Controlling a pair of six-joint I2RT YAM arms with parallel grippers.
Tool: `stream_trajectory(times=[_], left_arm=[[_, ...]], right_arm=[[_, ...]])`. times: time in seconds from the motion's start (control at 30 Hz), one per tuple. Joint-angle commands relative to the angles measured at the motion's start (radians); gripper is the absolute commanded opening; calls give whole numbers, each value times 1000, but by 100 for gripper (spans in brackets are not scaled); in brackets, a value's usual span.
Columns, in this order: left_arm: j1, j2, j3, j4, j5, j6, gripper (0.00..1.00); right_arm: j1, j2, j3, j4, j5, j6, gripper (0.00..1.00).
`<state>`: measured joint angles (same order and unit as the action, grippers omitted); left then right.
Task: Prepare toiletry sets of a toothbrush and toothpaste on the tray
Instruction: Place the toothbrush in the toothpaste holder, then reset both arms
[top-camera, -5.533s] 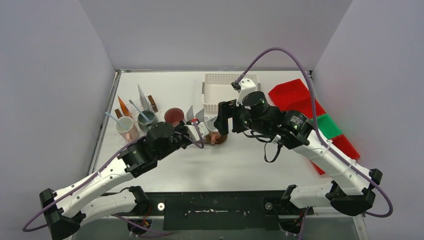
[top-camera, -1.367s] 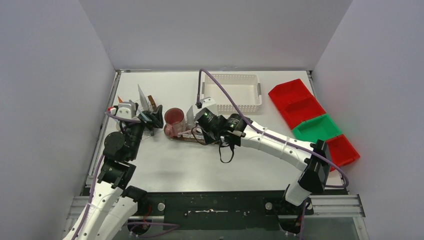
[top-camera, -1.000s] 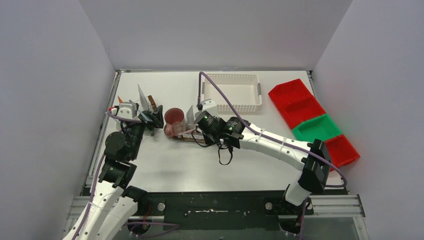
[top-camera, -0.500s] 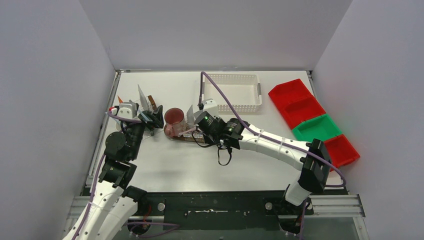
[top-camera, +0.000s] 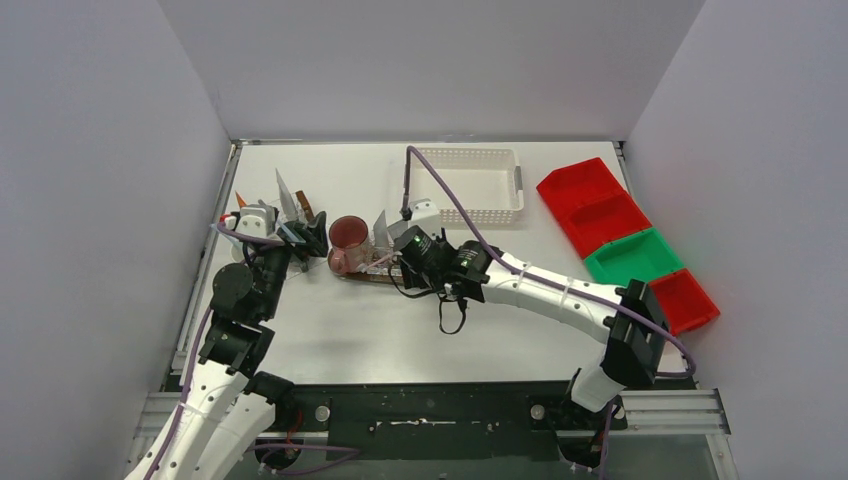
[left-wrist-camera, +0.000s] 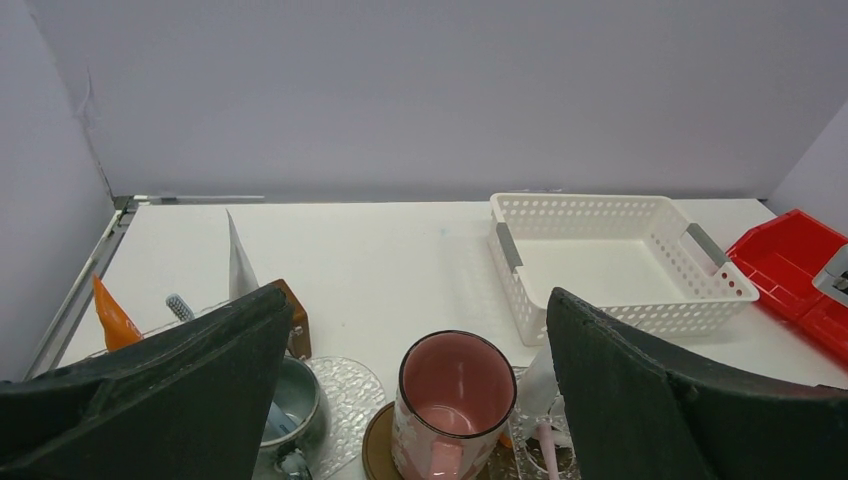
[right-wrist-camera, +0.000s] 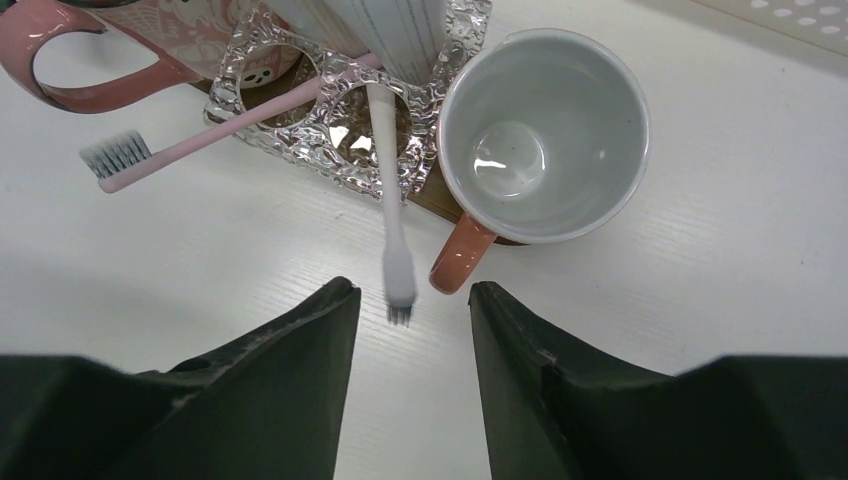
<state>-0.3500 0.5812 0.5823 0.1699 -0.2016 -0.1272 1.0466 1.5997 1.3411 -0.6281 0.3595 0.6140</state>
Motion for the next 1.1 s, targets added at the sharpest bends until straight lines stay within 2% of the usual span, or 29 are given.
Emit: stream_trajectory(times=[0.0,0.37,0.53,0.73,0.9,1.07], left_arm=[[8,-1,5,55,-5,-2,97],[13,-4,8,48,-16,-13,97],[13,-13,18,32,-38,-28,97],[16,-14,57,-30,-76,-38,97],[17,-31,103,-109,-148,-33,97],[17,-105,160,-250,-296,-44,97]], right_arm=[[-3,-86,-11,79,46,-5,48],[-35,-213,-80,209,77,-68,77],[-133,-282,-133,270,46,-121,88],[-270,-395,-196,337,102,-217,99],[-453,-526,-262,353,97,-235,100],[-557,-681,-337,319,202,-279,100]])
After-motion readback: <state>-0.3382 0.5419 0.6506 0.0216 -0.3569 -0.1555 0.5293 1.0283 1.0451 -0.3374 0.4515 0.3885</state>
